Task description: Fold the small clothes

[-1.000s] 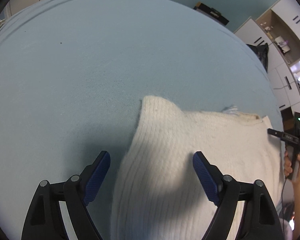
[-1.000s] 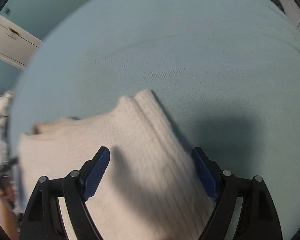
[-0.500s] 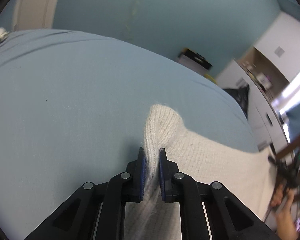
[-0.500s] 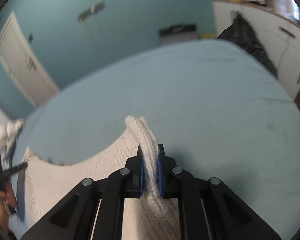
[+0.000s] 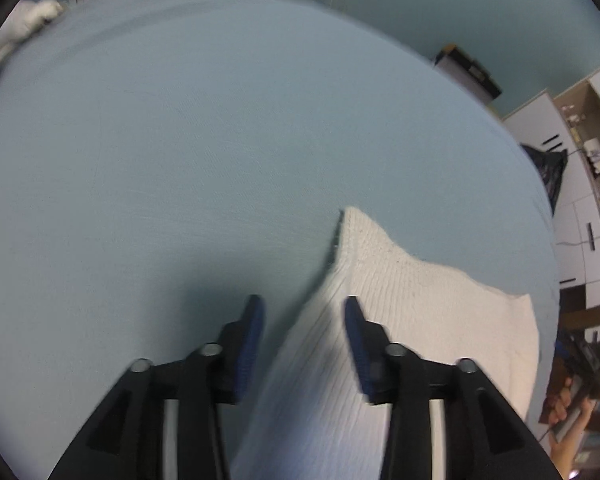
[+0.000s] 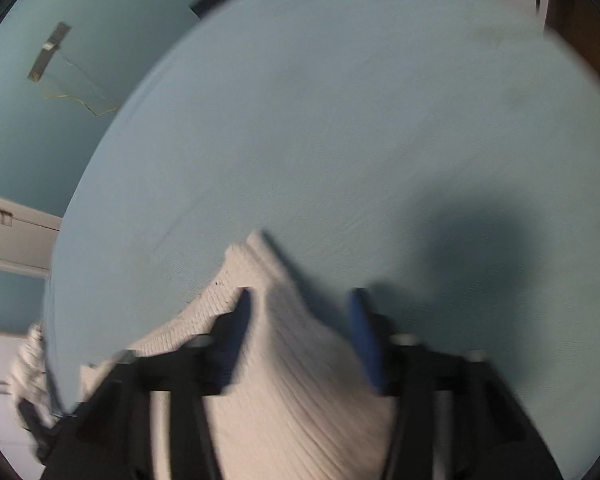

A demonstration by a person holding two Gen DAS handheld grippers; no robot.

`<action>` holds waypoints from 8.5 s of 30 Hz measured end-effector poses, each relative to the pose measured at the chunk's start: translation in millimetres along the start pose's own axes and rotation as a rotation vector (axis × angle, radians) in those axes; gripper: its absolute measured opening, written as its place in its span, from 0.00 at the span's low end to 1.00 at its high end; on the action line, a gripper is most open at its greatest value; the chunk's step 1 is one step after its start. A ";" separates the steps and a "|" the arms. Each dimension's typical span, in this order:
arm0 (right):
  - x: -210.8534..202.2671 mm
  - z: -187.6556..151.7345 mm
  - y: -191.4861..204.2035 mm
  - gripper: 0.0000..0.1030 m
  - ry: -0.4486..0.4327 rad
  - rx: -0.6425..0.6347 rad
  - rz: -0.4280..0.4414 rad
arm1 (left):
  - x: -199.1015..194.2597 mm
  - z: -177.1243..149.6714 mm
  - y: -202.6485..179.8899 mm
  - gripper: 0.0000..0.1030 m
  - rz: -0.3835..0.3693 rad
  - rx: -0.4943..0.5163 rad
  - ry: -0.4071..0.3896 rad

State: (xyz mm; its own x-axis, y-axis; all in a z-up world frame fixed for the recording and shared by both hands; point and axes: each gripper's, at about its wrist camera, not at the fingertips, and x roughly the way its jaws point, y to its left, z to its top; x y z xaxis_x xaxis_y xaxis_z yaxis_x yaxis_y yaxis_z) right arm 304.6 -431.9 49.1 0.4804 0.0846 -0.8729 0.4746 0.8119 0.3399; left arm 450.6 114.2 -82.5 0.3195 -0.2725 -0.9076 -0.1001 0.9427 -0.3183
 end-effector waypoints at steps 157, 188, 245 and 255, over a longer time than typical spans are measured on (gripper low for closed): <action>-2.3 -262.9 -173.9 0.46 0.294 0.755 0.565 | 24.0 -239.7 17.0 0.85 -0.205 -0.257 0.176; -119.0 -325.4 -187.4 0.23 0.151 0.546 0.432 | -115.1 -322.0 9.5 0.27 -0.412 -0.159 0.088; 25.6 -195.7 -31.8 0.10 -0.193 -0.182 -0.223 | 9.9 -217.7 -81.3 1.00 0.188 0.220 -0.066; 78.0 -191.4 -70.7 0.73 -0.137 0.063 -0.390 | -8.8 -224.5 -114.3 1.00 0.290 0.323 -0.084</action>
State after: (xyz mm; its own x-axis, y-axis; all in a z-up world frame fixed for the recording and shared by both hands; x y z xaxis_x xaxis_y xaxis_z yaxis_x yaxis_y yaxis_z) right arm 167.4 -372.1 -110.0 0.3474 -0.3034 -0.8873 0.6826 0.7306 0.0175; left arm 247.7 -34.4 -99.6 0.3988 0.0161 -0.9169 0.0982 0.9933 0.0601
